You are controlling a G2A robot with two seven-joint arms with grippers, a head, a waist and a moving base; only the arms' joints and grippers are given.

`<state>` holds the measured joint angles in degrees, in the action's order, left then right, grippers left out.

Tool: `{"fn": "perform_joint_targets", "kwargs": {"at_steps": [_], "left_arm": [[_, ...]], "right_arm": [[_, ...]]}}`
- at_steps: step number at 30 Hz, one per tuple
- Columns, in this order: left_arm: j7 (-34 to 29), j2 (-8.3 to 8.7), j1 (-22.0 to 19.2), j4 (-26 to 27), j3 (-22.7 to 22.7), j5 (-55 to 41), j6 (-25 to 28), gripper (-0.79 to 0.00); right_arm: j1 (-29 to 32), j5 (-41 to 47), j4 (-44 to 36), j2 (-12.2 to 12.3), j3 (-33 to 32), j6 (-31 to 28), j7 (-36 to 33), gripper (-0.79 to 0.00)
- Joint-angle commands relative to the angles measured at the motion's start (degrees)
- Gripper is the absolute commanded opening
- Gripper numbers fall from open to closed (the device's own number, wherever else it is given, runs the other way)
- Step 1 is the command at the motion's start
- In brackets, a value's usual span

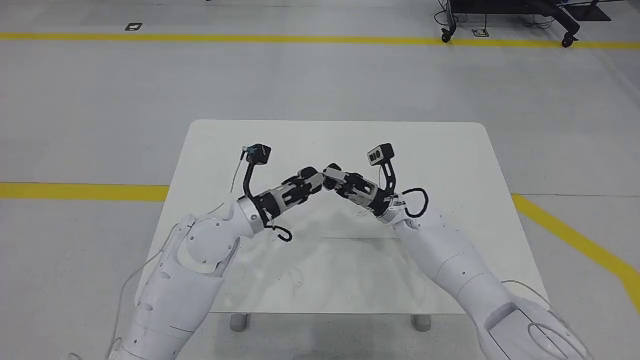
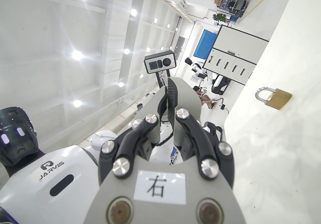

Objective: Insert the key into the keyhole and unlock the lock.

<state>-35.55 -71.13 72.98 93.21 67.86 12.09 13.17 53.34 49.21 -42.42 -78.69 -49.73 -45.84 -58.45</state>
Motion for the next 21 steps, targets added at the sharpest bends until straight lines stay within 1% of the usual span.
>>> {"fn": "perform_joint_targets", "kwargs": {"at_steps": [1,5,6,8,16,21], "left_arm": [[-0.1,0.01,-0.1,-0.1,-0.3,0.1,-0.2,-0.643],[0.0,0.08,-0.5,-0.5,-0.4,0.5,-0.5,-0.631],[0.1,0.09,-0.5,-0.5,-0.4,0.4,-0.6,-0.653],[0.2,0.13,-0.5,-0.6,-0.4,0.5,-0.7,-0.785],[0.3,0.29,-0.9,-1.1,-0.5,1.0,-1.2,-0.785],[1.5,0.42,-0.9,-1.2,0.2,1.3,-1.4,-0.785]], "right_arm": [[-0.1,0.0,0.0,-0.1,0.0,0.0,0.0,-0.785],[-0.2,-0.1,0.2,-0.2,0.0,0.0,0.0,-0.785],[-0.2,-0.2,0.3,-0.3,0.0,0.1,-0.1,-0.785],[-0.2,-0.2,0.3,-0.3,-0.1,0.1,-0.1,-0.785],[-0.2,-0.2,0.5,-0.4,-0.3,0.3,-0.3,-0.785],[-0.1,-0.3,0.6,-0.4,-0.6,0.3,-0.3,-0.785]]}}
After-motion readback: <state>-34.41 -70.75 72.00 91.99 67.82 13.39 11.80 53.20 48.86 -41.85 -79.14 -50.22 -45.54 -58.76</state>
